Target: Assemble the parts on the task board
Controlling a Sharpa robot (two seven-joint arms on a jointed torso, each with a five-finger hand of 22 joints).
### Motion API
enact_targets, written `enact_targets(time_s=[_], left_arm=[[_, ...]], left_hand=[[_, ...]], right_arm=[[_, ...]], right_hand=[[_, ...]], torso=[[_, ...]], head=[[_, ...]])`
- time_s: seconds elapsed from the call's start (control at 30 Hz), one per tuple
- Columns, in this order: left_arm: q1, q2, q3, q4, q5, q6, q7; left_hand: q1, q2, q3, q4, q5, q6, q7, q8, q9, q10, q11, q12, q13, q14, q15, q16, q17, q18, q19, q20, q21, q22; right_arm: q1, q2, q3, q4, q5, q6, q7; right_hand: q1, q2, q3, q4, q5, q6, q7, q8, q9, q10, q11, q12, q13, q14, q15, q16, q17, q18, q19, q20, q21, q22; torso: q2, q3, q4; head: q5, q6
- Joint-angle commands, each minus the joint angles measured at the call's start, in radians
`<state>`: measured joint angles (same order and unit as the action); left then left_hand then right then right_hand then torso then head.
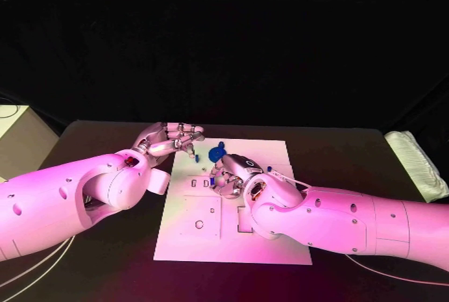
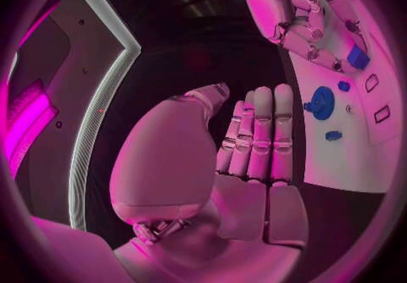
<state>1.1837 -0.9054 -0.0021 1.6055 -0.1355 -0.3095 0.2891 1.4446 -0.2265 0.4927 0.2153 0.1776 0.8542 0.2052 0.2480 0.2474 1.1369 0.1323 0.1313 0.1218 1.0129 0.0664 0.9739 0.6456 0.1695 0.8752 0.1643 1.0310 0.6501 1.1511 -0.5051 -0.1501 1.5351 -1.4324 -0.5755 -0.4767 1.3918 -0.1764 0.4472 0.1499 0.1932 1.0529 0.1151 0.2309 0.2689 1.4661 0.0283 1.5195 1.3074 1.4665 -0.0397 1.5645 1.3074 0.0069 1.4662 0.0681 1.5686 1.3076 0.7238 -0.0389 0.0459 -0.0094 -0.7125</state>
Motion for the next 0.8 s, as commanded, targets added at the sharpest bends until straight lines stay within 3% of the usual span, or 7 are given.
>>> enact_targets(time_s=[0.03, 0.8], left_arm=[[0.001, 0.001, 0.0, 0.002, -0.005, 0.014, 0.001], [0.001, -0.004, 0.0, 0.004, -0.007, 0.017, -0.001]], left_hand=[[-0.009, -0.002, 0.0, 0.0, -0.004, -0.006, 0.0, 0.001, 0.002, 0.006, 0.0, 0.005, 0.002, 0.003, -0.003, 0.003, -0.001, 0.015, -0.005, 0.001, 0.004, 0.001], [-0.012, -0.002, -0.001, 0.001, -0.004, -0.008, 0.001, 0.001, 0.002, 0.002, 0.001, 0.006, 0.002, 0.004, -0.002, 0.004, -0.002, 0.015, -0.005, 0.001, 0.005, 0.001]], right_arm=[[-0.002, 0.003, 0.0, -0.008, -0.059, 0.006, -0.021], [-0.01, 0.018, -0.003, -0.026, -0.081, 0.012, -0.027]], right_hand=[[-0.017, -0.014, 0.003, 0.0, 0.005, 0.008, -0.01, 0.039, 0.031, 0.063, -0.002, -0.003, 0.218, 0.104, -0.001, 0.006, 0.263, -0.007, 0.105, -0.002, 0.002, 0.263], [-0.038, -0.03, 0.0, 0.003, 0.005, 0.002, -0.009, 0.042, 0.032, 0.061, -0.001, -0.006, 0.215, 0.104, 0.0, 0.006, 0.263, -0.007, 0.105, -0.001, 0.002, 0.263]], torso=[[-0.001, 0.0002, -0.0006], [-0.001, 0.0014, -0.0022]], head=[[0.007, -0.005], [0.013, -0.008]])
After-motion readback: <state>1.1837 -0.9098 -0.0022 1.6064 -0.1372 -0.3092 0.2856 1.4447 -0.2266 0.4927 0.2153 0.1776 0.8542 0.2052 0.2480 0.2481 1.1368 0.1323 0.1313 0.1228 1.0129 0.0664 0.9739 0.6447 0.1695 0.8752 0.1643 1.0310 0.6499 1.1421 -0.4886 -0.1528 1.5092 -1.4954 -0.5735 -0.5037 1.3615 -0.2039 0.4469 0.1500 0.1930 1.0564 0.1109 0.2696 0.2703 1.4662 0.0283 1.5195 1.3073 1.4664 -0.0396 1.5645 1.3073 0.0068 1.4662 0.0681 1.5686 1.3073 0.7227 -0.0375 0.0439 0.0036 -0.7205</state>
